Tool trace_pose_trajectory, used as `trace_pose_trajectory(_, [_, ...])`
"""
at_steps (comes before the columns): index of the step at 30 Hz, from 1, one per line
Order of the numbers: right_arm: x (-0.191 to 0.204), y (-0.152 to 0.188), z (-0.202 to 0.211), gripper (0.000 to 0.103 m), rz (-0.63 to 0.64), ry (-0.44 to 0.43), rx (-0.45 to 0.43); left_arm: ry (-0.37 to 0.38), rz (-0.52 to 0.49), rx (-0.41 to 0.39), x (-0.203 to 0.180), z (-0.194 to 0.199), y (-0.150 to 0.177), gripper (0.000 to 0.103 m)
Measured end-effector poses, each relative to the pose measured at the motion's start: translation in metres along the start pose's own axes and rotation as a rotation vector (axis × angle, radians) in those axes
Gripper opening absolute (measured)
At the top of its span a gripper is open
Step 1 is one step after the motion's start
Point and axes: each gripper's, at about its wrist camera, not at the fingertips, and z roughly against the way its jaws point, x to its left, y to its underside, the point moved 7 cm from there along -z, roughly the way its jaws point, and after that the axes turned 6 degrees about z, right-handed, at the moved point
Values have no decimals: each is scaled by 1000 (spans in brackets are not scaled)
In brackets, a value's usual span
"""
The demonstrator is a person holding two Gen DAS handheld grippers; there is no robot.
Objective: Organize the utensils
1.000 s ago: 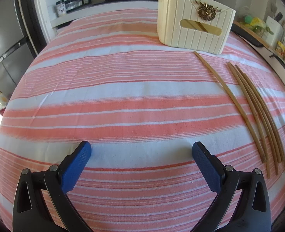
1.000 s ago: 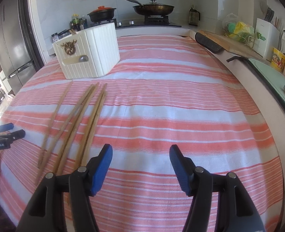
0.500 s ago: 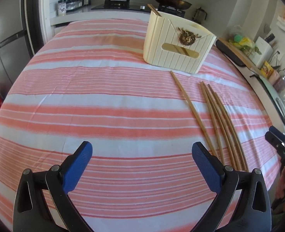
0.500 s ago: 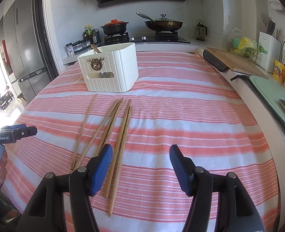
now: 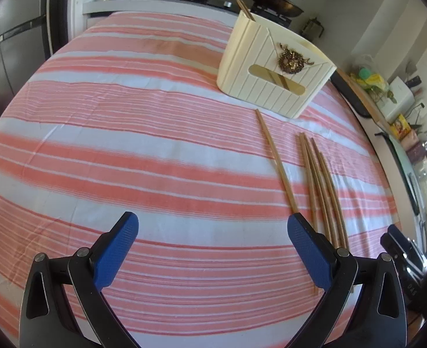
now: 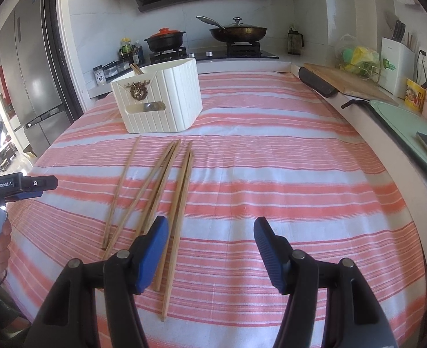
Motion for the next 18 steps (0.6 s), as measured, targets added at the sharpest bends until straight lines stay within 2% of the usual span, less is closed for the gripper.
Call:
trace_pose_trajectory(4, [1,-1,-2,63,2,-4,1,12,-72,3,-34,-15,-7,102])
trace_pose_trajectory(9, [6,-1,-12,62,17,-19,35,-124,-181,-22,-59,-53,-19,101])
trace_pose_trajectory(10, [8,-2,-16,60,15,-35,43,-145,-195,-20,-61,-61,-20,100])
trace_pose_trajectory(11, [10,-3,-21,54,11,-56,55,-162,-207,-13,-64,-69,-21,95])
trace_pose_trajectory(12, [11,-4,-27,41,6,-76,75,-177,-218,-5,-65,-74,-21,88])
trace_pose_trajectory(13, [13,-5,-33,32,2,-94,95,-186,-230,6,-67,-79,-21,86])
trace_pose_trajectory(16, [19,-8,-52,19,-5,-140,143,-198,-255,9,-70,-84,-19,81])
trace_pose_trajectory(18, [26,-9,-63,17,-10,-181,174,-183,-270,-3,-71,-81,-15,69])
